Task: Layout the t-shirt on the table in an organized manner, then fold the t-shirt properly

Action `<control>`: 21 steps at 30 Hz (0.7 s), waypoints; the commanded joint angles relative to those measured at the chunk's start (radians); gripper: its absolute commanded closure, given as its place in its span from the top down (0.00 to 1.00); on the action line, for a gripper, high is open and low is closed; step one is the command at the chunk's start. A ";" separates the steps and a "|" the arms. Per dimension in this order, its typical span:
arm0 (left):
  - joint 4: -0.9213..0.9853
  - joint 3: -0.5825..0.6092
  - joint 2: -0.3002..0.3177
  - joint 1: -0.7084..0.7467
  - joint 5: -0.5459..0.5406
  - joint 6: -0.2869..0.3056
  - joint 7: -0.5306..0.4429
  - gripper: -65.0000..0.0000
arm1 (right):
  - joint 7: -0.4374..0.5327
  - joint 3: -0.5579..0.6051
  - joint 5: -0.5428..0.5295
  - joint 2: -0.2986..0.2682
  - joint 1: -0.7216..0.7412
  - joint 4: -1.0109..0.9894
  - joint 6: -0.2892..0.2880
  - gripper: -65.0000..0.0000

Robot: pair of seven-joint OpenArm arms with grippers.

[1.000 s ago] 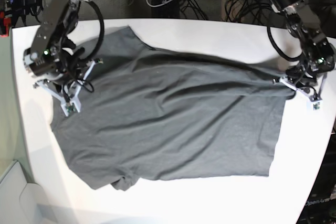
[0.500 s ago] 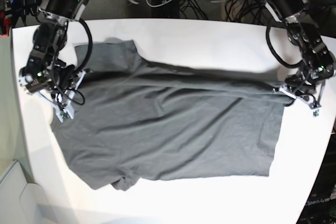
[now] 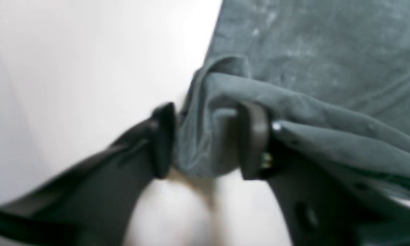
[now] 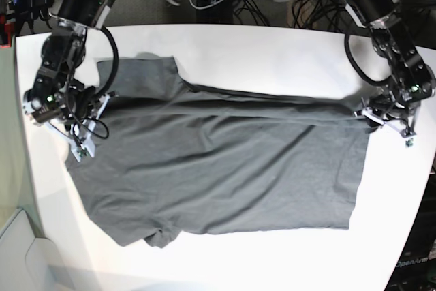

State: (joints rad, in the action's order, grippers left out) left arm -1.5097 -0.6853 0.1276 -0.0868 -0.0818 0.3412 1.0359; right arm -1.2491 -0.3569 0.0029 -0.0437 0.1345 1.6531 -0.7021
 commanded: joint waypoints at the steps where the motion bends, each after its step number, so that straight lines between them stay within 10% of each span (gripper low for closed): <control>1: -0.024 -0.001 0.013 -0.017 -0.008 0.005 -0.019 0.52 | 0.010 -0.001 -0.002 -0.008 0.018 0.015 0.004 0.10; 8: -0.029 -0.003 0.013 -0.032 -0.017 0.006 -0.021 0.66 | 0.006 -0.001 -0.004 -0.008 0.009 0.026 0.004 0.36; 21: -0.098 -0.003 0.062 0.052 -0.009 0.003 -0.022 0.66 | 0.009 -0.001 -0.008 0.000 -0.020 0.026 0.004 0.38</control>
State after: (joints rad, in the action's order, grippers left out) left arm -1.5932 -0.6876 0.1757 -0.0139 -0.0814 0.3443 1.0348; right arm -1.2484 -0.3584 0.0017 -0.0364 0.0990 1.6604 -0.7021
